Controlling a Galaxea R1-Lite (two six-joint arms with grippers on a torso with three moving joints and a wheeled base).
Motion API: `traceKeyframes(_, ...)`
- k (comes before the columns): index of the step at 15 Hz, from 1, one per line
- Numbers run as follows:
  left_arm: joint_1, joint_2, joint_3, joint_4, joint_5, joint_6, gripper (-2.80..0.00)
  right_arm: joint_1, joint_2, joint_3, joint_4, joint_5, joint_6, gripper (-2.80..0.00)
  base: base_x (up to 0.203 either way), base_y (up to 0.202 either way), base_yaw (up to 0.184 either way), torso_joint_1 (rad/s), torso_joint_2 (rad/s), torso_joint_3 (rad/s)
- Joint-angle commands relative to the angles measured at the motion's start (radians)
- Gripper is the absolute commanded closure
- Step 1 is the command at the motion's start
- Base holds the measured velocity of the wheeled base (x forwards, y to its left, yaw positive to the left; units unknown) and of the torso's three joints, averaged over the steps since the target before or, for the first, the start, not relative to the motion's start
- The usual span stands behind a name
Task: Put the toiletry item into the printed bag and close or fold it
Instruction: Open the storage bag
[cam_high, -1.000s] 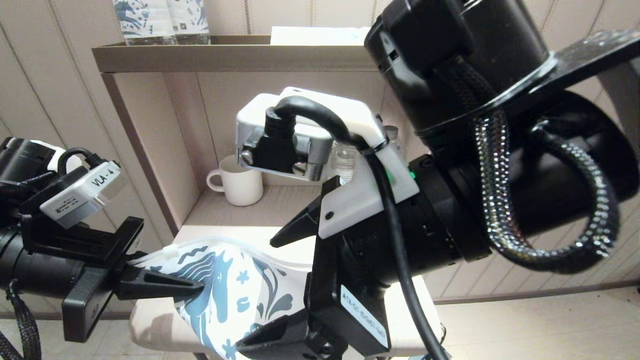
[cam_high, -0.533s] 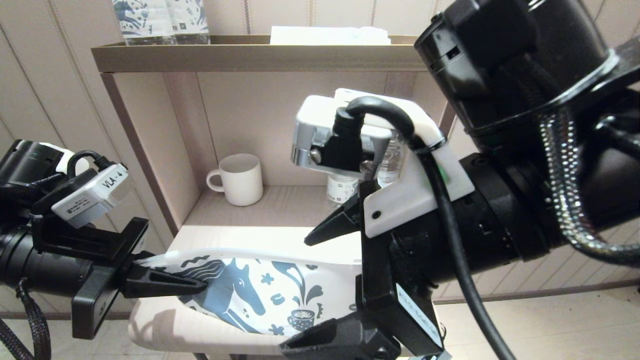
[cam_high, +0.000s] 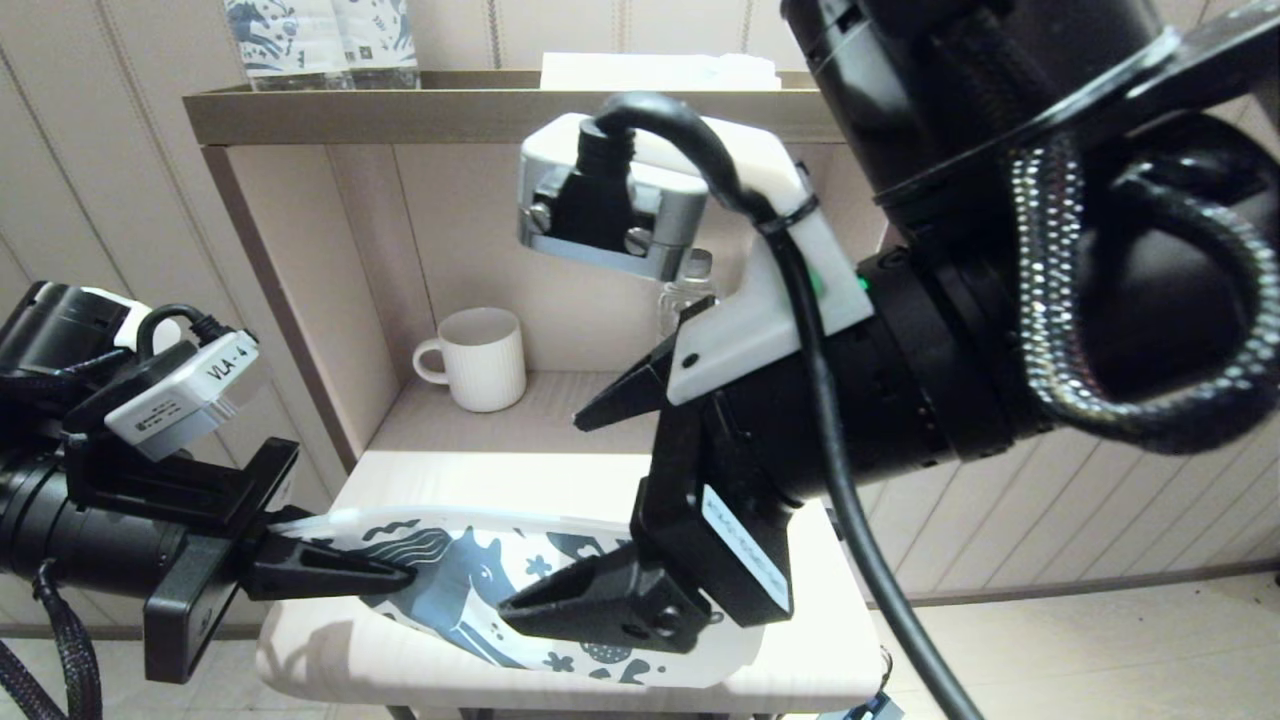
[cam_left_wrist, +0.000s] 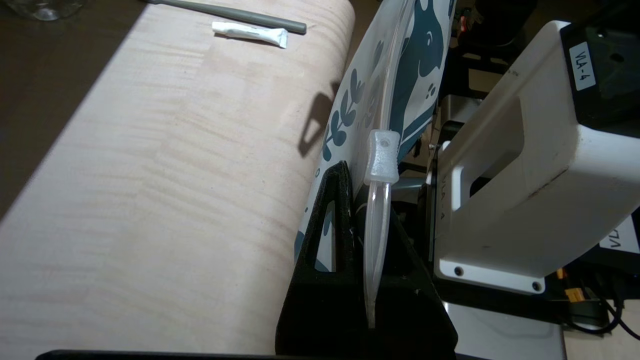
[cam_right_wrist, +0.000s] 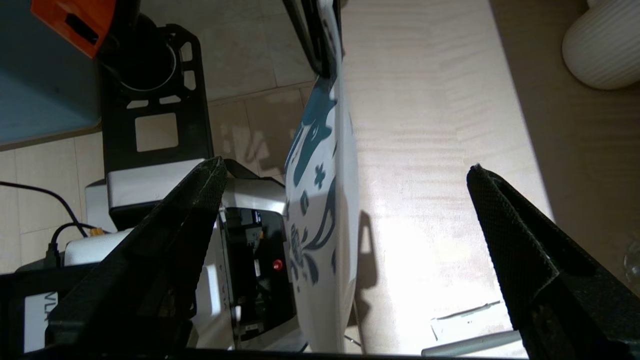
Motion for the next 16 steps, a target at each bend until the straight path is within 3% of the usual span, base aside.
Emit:
traceKeyframes(1,-0.002,0.000,0.003,0.002,-0.005,0.005,0.00,0.023,0.083,-0.058,-0.002,-0.006,-0.003,-2.80,0.000,0.000,0.000,0.000,0.00,0.000)
traceKeyframes(4,-0.005,0.004,0.003,0.003,-0.005,0.005,0.00,0.059,0.132,-0.065,-0.053,-0.062,-0.008,-2.80,0.000,0.000,0.000,0.000,0.00,0.000)
traceKeyframes(10,-0.071,0.004,0.016,0.002,0.042,0.000,0.00,0.068,0.167,-0.064,-0.121,-0.055,-0.003,-2.80,0.000,0.000,0.000,0.000,0.00,0.000)
traceKeyframes(16,-0.080,0.004,0.017,0.002,0.049,-0.001,0.00,0.074,0.193,-0.066,-0.155,-0.057,0.000,-2.80,0.000,0.000,0.000,0.000,0.00,0.000)
